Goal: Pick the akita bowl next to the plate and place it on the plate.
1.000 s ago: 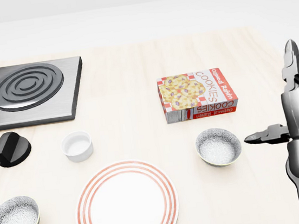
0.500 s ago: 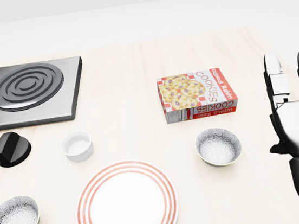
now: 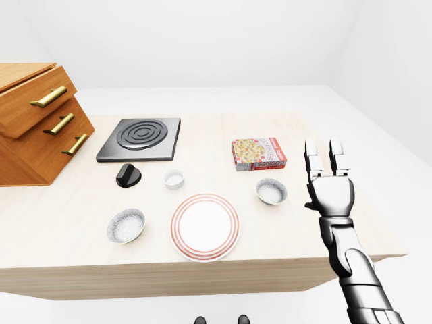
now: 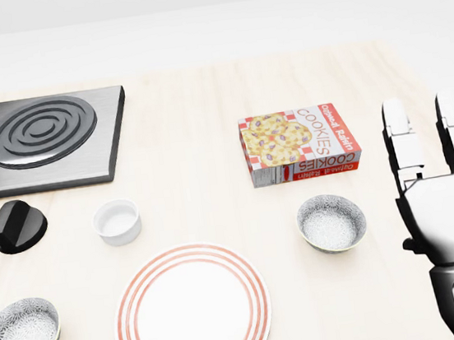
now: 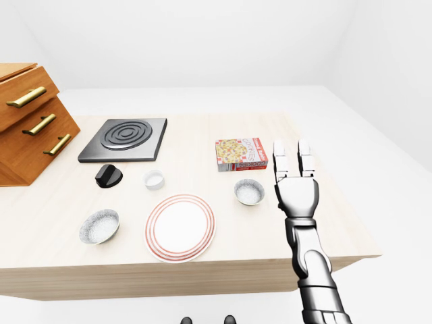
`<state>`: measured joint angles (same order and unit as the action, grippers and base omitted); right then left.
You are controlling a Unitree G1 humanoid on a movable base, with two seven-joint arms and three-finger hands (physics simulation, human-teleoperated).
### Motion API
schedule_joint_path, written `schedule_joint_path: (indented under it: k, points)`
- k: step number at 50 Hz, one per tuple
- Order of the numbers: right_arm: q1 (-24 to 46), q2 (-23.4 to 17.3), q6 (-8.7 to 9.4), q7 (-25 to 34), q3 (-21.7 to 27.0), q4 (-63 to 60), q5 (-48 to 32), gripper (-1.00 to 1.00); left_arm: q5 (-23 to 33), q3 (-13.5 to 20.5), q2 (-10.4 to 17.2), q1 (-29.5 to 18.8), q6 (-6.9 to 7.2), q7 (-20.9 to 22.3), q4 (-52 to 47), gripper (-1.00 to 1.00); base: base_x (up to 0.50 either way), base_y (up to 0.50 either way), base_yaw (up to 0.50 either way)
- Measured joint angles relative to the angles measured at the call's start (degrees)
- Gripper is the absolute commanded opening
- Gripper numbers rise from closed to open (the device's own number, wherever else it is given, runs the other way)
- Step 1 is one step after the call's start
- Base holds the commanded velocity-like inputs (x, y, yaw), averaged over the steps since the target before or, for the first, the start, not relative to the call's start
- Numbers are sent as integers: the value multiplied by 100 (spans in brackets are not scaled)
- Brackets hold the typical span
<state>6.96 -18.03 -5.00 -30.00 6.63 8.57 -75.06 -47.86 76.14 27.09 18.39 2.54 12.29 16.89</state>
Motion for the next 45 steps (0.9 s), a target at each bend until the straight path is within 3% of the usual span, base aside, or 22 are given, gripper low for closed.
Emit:
schedule_joint_path:
  k: [34,45]
  points:
    - [-83,541,0,0,-708,329,-245,100,-93,-40,21,14,-52,27,117,100,0,0,0]
    - [170,648,0,0,-860,850,-266,100,-126,-35,20,24,-48,33,130,100,0,0,0]
